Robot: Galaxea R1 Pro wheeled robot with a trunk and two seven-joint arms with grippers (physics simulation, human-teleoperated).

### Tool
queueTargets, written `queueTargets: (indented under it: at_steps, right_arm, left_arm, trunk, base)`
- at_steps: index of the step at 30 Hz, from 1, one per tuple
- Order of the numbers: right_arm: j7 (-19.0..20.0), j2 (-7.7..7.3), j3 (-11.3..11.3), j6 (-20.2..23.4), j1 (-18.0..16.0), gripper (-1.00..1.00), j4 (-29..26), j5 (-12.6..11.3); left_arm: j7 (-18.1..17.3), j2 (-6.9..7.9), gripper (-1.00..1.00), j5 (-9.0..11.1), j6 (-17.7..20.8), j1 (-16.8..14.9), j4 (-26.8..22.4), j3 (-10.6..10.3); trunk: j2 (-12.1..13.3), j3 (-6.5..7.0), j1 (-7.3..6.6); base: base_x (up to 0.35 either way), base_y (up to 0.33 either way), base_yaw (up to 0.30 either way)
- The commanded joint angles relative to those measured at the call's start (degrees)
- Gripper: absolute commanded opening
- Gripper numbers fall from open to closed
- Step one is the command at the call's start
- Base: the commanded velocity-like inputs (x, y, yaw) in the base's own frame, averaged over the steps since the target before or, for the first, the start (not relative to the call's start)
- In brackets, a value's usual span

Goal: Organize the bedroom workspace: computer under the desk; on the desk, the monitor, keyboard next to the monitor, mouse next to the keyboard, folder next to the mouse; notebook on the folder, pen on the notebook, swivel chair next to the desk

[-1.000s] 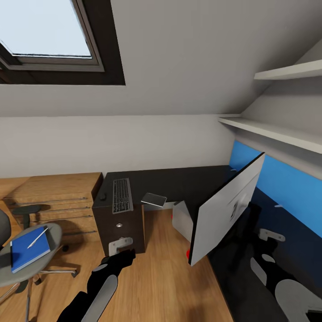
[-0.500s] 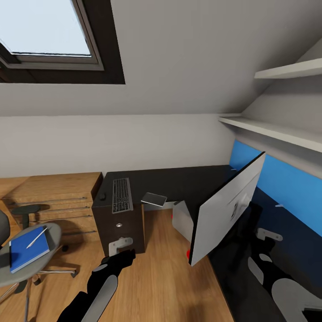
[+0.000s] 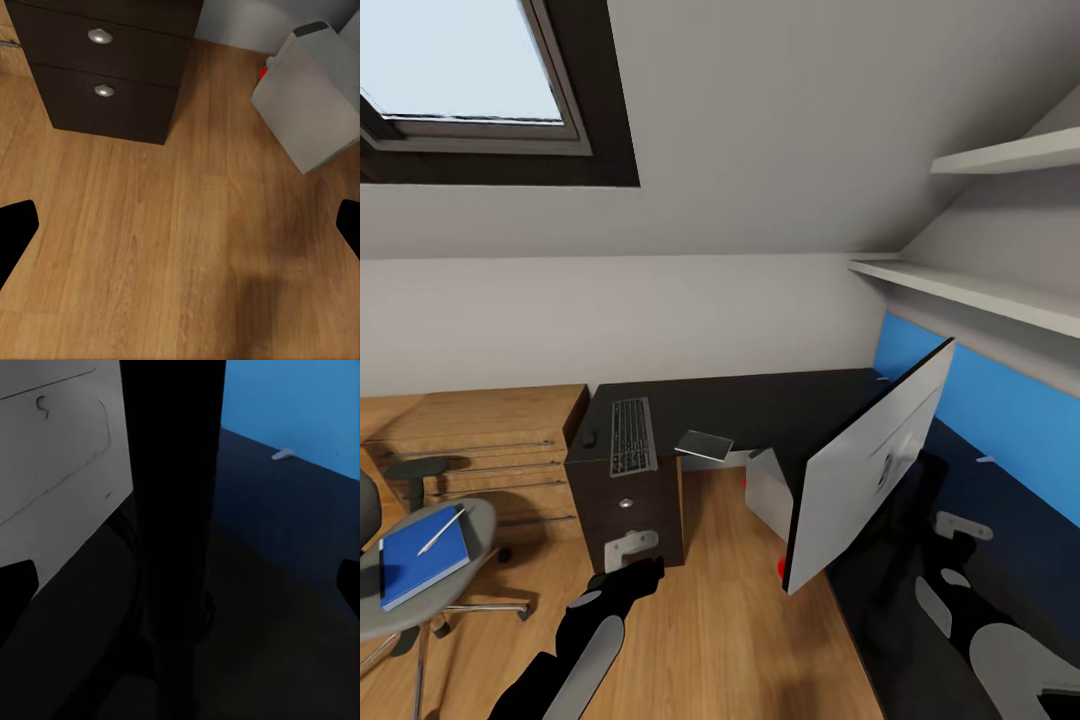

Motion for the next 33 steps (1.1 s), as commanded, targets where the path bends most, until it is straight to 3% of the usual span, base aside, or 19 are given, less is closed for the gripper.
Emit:
queueTargets:
  at_steps: [1,4,13,23,33]
  right_arm:
    - [0.1,0.01,-0.1,-0.2,-0.1,1.0,0.0,-0.1]
    - [0.1,0.06,0.0,-0.3,-0.1,1.0,0.0,-0.1]
    - [0.0,0.2,-0.1,-1.3,-0.1,1.0,0.0,2.6]
    - [0.0,0.11,-0.1,-1.4,0.0,1.0,0.1,2.8]
    - [0.0,0.1,-0.1,-1.4,0.0,1.0,0.1,2.8]
  left_arm:
    - [0.5,0.06,1.0,0.5,0.1,-0.1,-0.1,-0.2]
    - [0.5,0.06,1.0,0.5,0.1,-0.1,0.0,-0.2]
    - [0.4,-2.53,1.0,-0.2,0.1,-0.1,2.9,-0.3]
    - [0.4,-2.66,1.0,-0.2,0.1,-0.1,5.7,-0.3]
    - [0.4,-2.66,1.0,-0.1,-2.2,-0.1,5.7,-0.4]
  trunk:
    - [-0.5,-0.29,0.25]
    - [-1.7,-0.83,0.91]
    - [-1.7,-0.82,0.9]
    - [-1.7,-0.82,0.9]
    - [-1.7,-0.82,0.9]
  base:
    - [0.0,0.0,0.0]
    - [0.0,0.0,0.0]
    - [0.0,0.0,0.0]
    - [0.0,0.009,0.0]
    - [0.0,0.162,0.0]
